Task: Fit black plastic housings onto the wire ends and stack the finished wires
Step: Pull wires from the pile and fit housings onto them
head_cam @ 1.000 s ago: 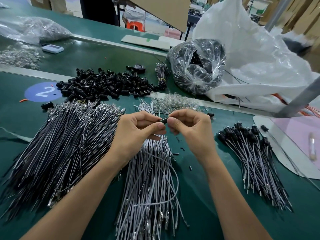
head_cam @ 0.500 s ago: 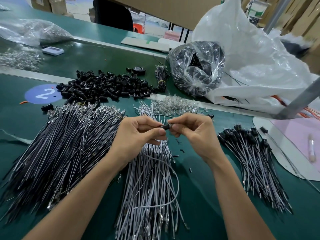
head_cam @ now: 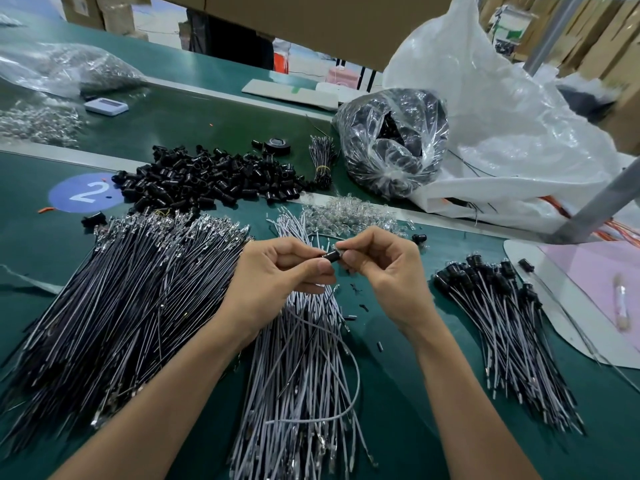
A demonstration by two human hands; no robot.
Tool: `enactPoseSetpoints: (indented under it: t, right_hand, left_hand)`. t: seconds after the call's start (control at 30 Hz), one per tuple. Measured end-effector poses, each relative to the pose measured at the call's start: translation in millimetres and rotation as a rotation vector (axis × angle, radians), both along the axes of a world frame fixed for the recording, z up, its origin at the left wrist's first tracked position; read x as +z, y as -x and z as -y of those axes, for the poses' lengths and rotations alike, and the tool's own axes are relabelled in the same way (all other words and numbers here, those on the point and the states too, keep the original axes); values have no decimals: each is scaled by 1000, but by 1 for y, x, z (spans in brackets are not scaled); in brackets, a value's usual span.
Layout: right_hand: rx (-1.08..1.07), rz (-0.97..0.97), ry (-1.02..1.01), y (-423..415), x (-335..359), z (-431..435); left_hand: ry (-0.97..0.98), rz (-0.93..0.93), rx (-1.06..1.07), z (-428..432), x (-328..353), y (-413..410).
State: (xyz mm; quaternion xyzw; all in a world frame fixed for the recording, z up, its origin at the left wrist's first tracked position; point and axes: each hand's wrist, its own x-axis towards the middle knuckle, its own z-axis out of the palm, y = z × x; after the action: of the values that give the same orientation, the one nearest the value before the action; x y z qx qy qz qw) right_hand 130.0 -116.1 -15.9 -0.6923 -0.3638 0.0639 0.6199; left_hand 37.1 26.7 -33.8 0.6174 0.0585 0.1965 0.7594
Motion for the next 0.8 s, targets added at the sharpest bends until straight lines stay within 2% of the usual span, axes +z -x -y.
enactPoseSetpoints:
  t: [0.17,0.33,0.53,0.8]
  right_hand:
    - [9,7,-4,0,-2,0]
    - [7,-82,-14,3,-6,-1]
    - [111,-169,-50,3,0,5]
    - [143,-175,-46,-1,2,8]
  left_hand:
    - [-14,4,-5,-1,-1,1]
    - [-105,72,22,-2,-2,1]
    - [-69,20,-39,-2,1,3]
    - [-27,41,-53,7,2,6]
